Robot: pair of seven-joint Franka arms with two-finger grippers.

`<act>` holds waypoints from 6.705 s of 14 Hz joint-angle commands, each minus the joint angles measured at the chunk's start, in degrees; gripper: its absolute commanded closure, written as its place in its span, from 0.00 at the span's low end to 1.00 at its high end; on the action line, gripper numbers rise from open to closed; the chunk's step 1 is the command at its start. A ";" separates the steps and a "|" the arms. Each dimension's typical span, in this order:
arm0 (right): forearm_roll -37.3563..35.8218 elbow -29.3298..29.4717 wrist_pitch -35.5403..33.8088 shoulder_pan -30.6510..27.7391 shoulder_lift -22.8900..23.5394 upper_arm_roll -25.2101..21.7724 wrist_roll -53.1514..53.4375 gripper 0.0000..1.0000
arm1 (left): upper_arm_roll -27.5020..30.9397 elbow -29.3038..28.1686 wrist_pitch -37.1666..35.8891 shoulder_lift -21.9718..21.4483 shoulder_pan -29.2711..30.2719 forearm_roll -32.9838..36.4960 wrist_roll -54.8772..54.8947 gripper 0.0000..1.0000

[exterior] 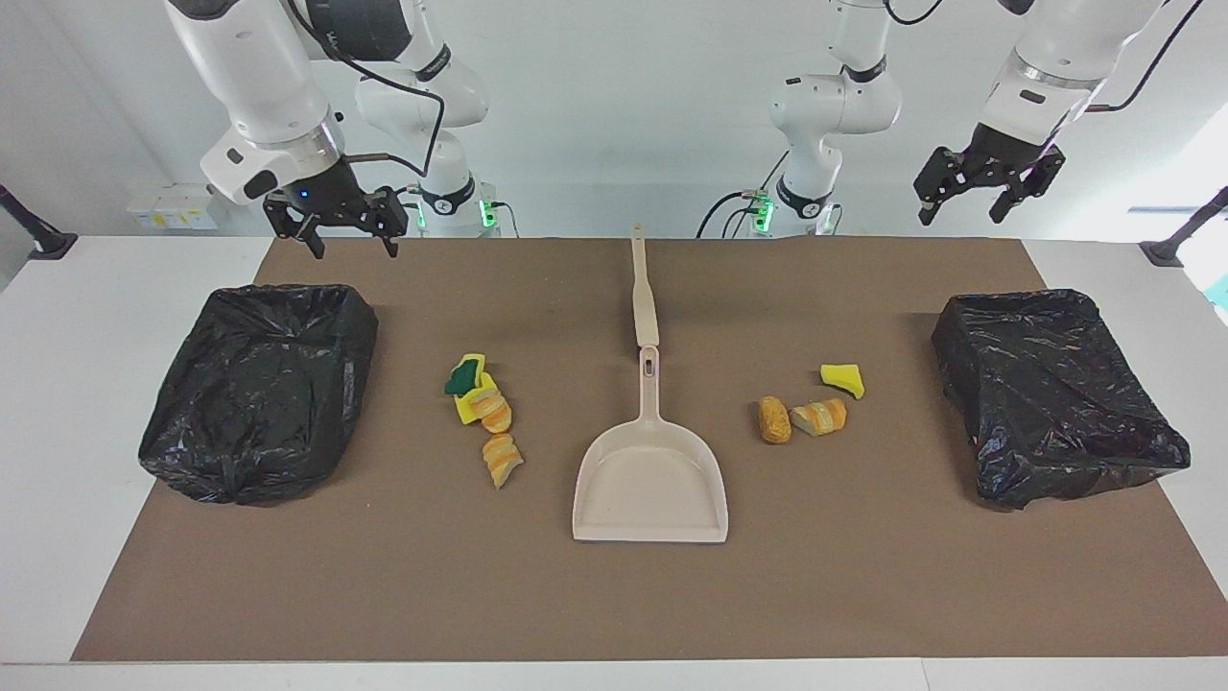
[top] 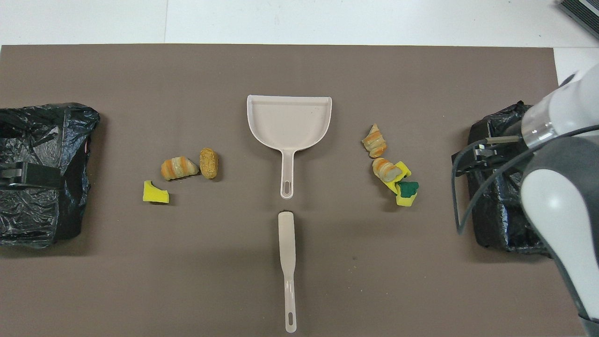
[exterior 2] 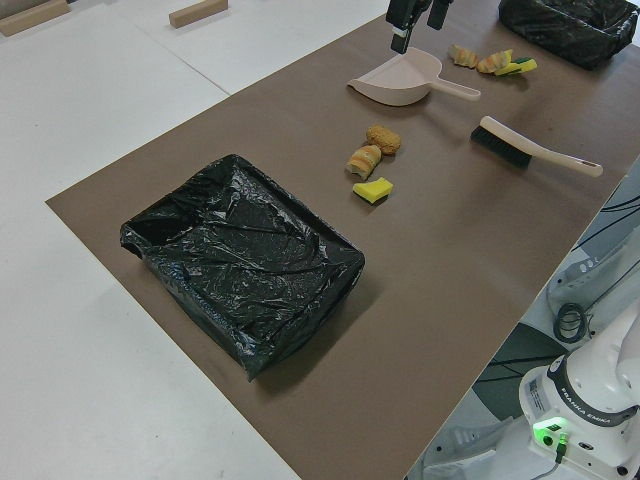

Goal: Sweep and dump trash in bin
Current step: 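Reach the right gripper to the beige dustpan handle and grasp it, then lift the dustpan with the right gripper while the left gripper reaches the brush, then set the dustpan down with the right gripper while the left gripper grasps the brush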

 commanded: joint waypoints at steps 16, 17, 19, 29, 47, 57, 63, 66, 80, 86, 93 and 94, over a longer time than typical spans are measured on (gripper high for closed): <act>0.90 9.12 26.79 24.30 26.51 0.85 36.58 0.00 | -0.18 0.23 -0.54 -0.31 0.49 0.59 0.65 0.00; 0.38 10.89 26.88 25.18 28.45 0.85 37.29 0.00 | -0.27 0.23 -0.54 -0.31 0.49 0.59 0.65 0.00; 0.28 11.18 29.33 27.20 30.23 0.76 37.48 0.00 | -0.27 0.23 -0.54 -0.31 0.49 0.59 0.65 0.00; -4.81 10.47 27.49 27.74 30.32 0.85 36.78 0.76 | -0.27 0.23 -0.54 -0.31 0.49 0.59 0.65 0.00; 4.68 4.76 16.88 14.21 17.58 0.59 -21.44 1.00 | -1.06 -15.29 4.54 -7.42 -10.47 -3.10 -6.44 0.00; -12.08 -4.20 16.51 9.37 13.10 0.59 -69.47 1.00 | -1.06 -35.77 25.00 -7.69 -36.75 -3.28 -35.45 0.00; -21.06 -14.12 23.62 10.16 8.61 0.68 -77.30 1.00 | -1.15 -40.37 41.72 3.02 -47.49 -4.34 -43.99 0.00; -21.07 -15.19 25.56 10.16 8.61 0.76 -77.40 1.00 | -1.15 -41.16 43.23 4.26 -49.34 -4.42 -44.00 0.00; -20.90 -15.54 25.57 10.25 8.52 0.85 -77.48 1.00 | -1.06 -41.25 44.11 6.63 -50.66 -4.51 -42.59 0.34; -20.46 -15.54 25.65 10.25 8.52 0.94 -77.48 1.00 | -0.88 -39.93 42.71 6.11 -49.26 -4.51 -42.77 0.71; -20.28 -15.54 26.36 11.48 8.79 0.94 -76.87 1.00 | 0.08 -38.63 39.03 4.53 -48.04 -4.42 -42.51 1.00; -20.28 -15.46 26.44 11.48 8.87 0.94 -76.87 1.00 | 0.08 -37.05 36.05 4.35 -46.64 -4.42 -41.72 1.00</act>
